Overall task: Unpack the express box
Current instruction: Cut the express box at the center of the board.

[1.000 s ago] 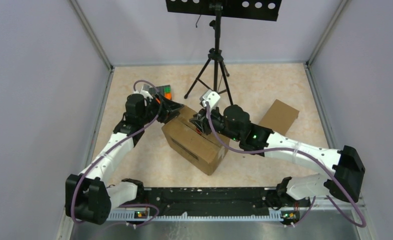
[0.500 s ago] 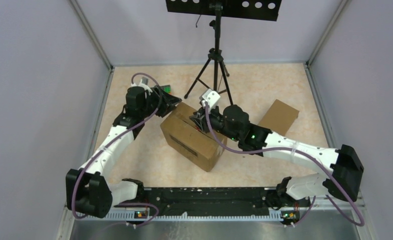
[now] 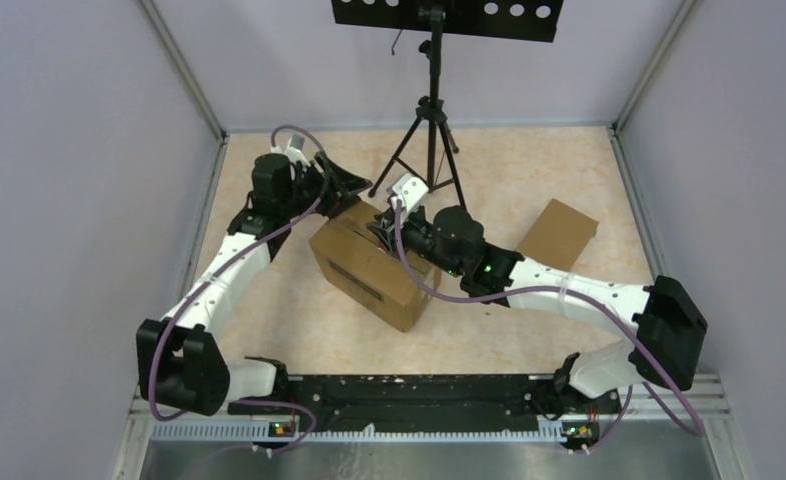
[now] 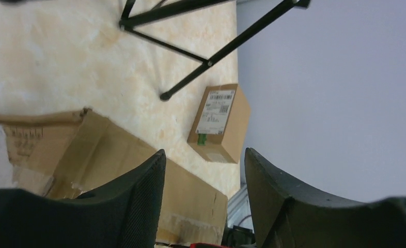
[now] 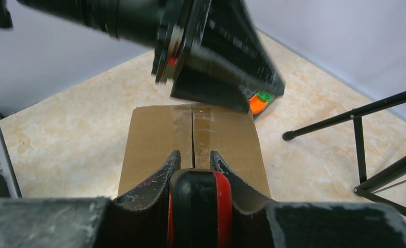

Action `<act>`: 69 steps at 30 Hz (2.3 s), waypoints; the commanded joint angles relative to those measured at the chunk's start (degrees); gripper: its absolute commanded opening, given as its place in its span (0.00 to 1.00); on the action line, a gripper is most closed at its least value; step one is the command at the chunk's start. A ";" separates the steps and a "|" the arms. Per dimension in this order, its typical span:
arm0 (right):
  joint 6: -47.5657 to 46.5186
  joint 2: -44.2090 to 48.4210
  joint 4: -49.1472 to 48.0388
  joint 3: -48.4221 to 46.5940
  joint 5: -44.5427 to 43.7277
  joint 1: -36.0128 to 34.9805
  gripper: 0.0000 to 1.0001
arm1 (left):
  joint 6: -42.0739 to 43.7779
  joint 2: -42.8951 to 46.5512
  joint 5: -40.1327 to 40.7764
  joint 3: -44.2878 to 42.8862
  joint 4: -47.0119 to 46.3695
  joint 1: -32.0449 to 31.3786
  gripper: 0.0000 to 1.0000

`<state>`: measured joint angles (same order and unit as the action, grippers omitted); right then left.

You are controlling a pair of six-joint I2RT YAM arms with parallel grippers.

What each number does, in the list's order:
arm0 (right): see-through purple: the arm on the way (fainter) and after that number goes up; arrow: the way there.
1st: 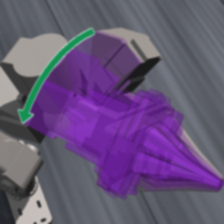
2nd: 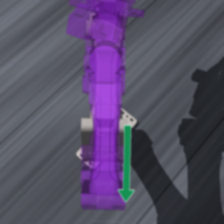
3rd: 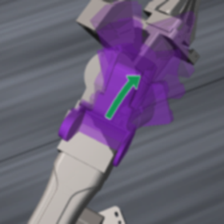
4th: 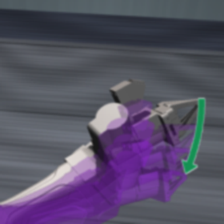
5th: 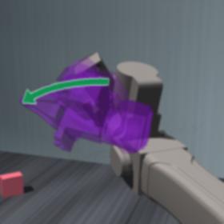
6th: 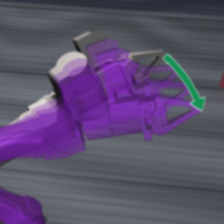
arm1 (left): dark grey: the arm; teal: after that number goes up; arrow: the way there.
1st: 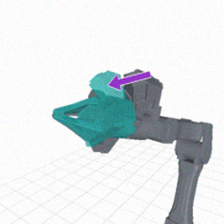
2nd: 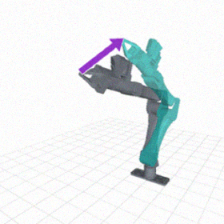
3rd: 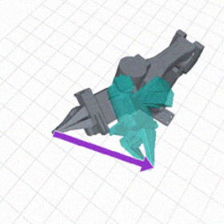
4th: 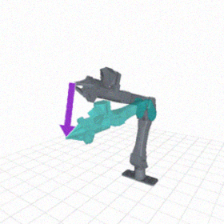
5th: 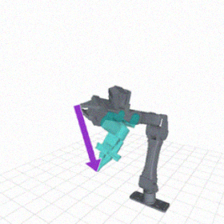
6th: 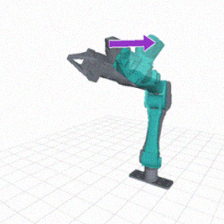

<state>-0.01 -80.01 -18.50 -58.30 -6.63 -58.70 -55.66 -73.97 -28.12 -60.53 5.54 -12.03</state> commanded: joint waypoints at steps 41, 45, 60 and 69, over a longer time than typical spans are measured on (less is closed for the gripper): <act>3.20 10.57 13.71 1.31 -1.62 -0.58 0.00 | -5.77 3.72 10.99 18.11 -6.14 -0.80 0.60; 3.91 9.90 13.55 1.86 -1.23 -0.61 0.00 | -5.41 3.67 11.57 18.22 -5.86 -0.80 0.60; 3.26 14.16 17.18 0.65 -3.00 -0.59 0.00 | -5.25 3.56 13.97 19.30 -5.76 -0.80 0.59; 3.89 15.68 17.97 3.02 -3.28 -0.59 0.00 | -4.99 3.06 14.66 19.67 -3.85 -0.80 0.59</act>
<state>3.03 -67.72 -3.53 -56.25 -9.65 -58.87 -63.81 -68.77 -20.82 -43.75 -6.46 -13.58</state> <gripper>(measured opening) 0.226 0.590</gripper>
